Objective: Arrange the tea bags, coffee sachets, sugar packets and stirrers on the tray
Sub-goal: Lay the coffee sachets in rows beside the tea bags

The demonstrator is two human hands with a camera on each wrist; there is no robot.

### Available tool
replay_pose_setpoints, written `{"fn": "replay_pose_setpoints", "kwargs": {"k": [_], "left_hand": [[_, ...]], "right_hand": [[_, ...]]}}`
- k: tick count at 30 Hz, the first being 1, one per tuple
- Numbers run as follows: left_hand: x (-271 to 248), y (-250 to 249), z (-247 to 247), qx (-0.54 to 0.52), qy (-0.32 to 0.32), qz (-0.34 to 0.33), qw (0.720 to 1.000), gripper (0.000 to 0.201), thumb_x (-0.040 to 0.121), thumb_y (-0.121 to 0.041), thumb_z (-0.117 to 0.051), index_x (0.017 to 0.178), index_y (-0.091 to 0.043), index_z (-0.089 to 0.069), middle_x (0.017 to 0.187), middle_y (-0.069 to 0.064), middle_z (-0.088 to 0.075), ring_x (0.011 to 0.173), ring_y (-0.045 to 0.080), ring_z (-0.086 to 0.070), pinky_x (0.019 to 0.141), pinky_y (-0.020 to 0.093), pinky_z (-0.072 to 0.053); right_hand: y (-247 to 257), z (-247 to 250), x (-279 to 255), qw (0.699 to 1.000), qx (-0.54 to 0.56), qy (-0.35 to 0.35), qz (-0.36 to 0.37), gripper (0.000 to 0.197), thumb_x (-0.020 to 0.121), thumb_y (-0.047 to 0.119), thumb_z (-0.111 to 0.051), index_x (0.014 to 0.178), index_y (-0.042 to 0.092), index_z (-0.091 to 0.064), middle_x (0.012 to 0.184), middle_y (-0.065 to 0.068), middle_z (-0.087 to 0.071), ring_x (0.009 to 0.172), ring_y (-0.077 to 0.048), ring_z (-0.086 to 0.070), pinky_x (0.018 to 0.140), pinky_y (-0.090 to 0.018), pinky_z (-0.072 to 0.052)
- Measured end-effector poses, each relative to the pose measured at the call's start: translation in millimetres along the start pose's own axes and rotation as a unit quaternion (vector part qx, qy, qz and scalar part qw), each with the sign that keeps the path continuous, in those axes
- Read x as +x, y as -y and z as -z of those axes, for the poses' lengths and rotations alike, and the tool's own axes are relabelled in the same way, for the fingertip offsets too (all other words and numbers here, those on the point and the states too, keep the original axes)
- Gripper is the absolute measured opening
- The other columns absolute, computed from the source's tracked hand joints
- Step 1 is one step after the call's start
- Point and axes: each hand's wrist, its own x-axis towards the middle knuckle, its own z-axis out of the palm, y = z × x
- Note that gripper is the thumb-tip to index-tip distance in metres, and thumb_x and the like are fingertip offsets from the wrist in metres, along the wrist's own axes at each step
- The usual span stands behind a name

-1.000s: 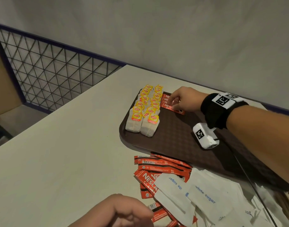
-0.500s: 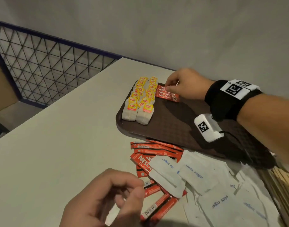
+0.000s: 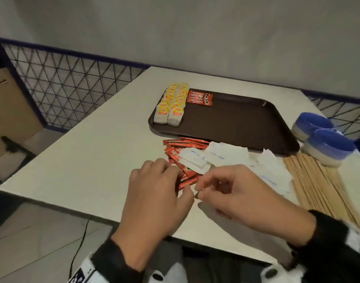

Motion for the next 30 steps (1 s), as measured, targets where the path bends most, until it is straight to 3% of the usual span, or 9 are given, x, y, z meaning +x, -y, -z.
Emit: {"fn": "replay_pose_setpoints", "kwargs": {"k": [4,7,12,16,19,21,23,27,30], "left_hand": [[-4.6,-2.3,0.9,0.007,-0.033,-0.028,0.999,0.019,0.086,-0.037,-0.06,0.094,-0.025,-0.072,0.085,-0.009,-0.063,0.081,0.017,-0.054,0.072,0.038,-0.049],[-9.3,-7.7,4.3,-0.003,-0.05,-0.04,0.998,0.012,0.089,-0.03,-0.062,0.092,-0.022,-0.072,0.079,-0.008,-0.062,0.073,0.016,-0.052,0.064,0.033,-0.046],[-16.3,-4.8,8.8,-0.13,-0.048,-0.085,0.987,0.016,0.094,-0.026,-0.061,0.1,-0.023,-0.076,0.09,-0.014,-0.07,0.082,0.006,-0.063,0.07,0.023,-0.05],[-24.6,-9.0,16.3,-0.33,0.002,-0.032,0.944,0.022,0.096,-0.008,-0.064,0.092,-0.025,-0.078,0.078,-0.015,-0.069,0.073,0.01,-0.065,0.064,0.02,-0.049],[-26.9,-16.3,18.3,-0.403,0.052,0.019,0.914,0.026,0.098,-0.007,-0.062,0.09,-0.025,-0.078,0.068,-0.009,-0.069,0.063,0.011,-0.066,0.059,0.023,-0.049],[-24.4,-20.0,17.9,-0.435,0.061,0.032,0.898,0.025,0.099,-0.007,-0.061,0.092,-0.022,-0.078,0.067,-0.003,-0.07,0.063,0.017,-0.07,0.064,0.028,-0.056],[-20.2,-22.0,16.6,-0.482,0.066,0.045,0.872,0.022,0.099,-0.004,-0.063,0.094,-0.018,-0.079,0.071,0.004,-0.072,0.067,0.022,-0.072,0.069,0.04,-0.063],[-11.7,-22.3,14.6,-0.556,0.091,0.07,0.823,0.02,0.096,0.001,-0.065,0.098,-0.014,-0.08,0.086,0.013,-0.078,0.075,0.025,-0.076,0.07,0.033,-0.062],[-7.2,-19.4,15.1,-0.613,0.124,0.104,0.774,0.016,0.09,-0.009,-0.068,0.102,-0.008,-0.078,0.093,0.022,-0.078,0.082,0.031,-0.078,0.076,0.039,-0.066]], "right_hand": [[-17.5,-24.8,-34.6,0.997,0.043,-0.068,-0.012,0.016,0.09,0.013,-0.07,0.086,0.028,-0.076,0.072,0.0,-0.067,0.059,-0.003,-0.055,0.058,-0.018,-0.046],[-24.2,-32.5,-44.6,0.99,0.091,-0.112,-0.001,0.023,0.089,0.007,-0.07,0.084,0.028,-0.077,0.068,0.008,-0.063,0.063,-0.005,-0.056,0.061,-0.018,-0.048],[-22.6,-32.5,-49.6,0.97,0.121,-0.211,0.027,0.032,0.087,0.008,-0.074,0.099,0.037,-0.073,0.089,0.007,-0.062,0.071,-0.02,-0.056,0.065,-0.02,-0.05],[-26.7,-30.8,-54.7,0.957,0.096,-0.268,0.046,0.04,0.088,0.036,-0.076,0.12,0.051,-0.057,0.11,0.015,-0.052,0.082,-0.01,-0.054,0.072,-0.019,-0.051],[-28.1,-29.2,-54.4,0.965,0.09,-0.241,0.052,0.036,0.087,0.061,-0.06,0.122,0.052,-0.056,0.114,0.019,-0.056,0.093,-0.01,-0.058,0.077,-0.021,-0.052],[-30.4,-30.5,-52.6,0.97,0.093,-0.217,0.057,0.027,0.091,0.053,-0.064,0.116,0.044,-0.063,0.11,0.016,-0.063,0.099,-0.01,-0.062,0.083,-0.028,-0.055],[-32.2,-31.7,-50.5,0.971,0.111,-0.204,0.054,0.018,0.093,0.03,-0.072,0.109,0.038,-0.069,0.104,0.012,-0.07,0.096,-0.011,-0.066,0.084,-0.032,-0.057],[-36.5,-27.2,-49.8,0.954,0.226,-0.193,0.034,0.022,0.095,0.008,-0.068,0.106,0.027,-0.072,0.081,-0.004,-0.07,0.06,-0.019,-0.061,0.052,-0.034,-0.05],[-39.9,-23.0,-49.2,0.942,0.271,-0.195,0.027,0.022,0.095,0.004,-0.066,0.107,0.021,-0.074,0.068,-0.009,-0.064,0.053,-0.023,-0.055,0.049,-0.034,-0.049]]}}
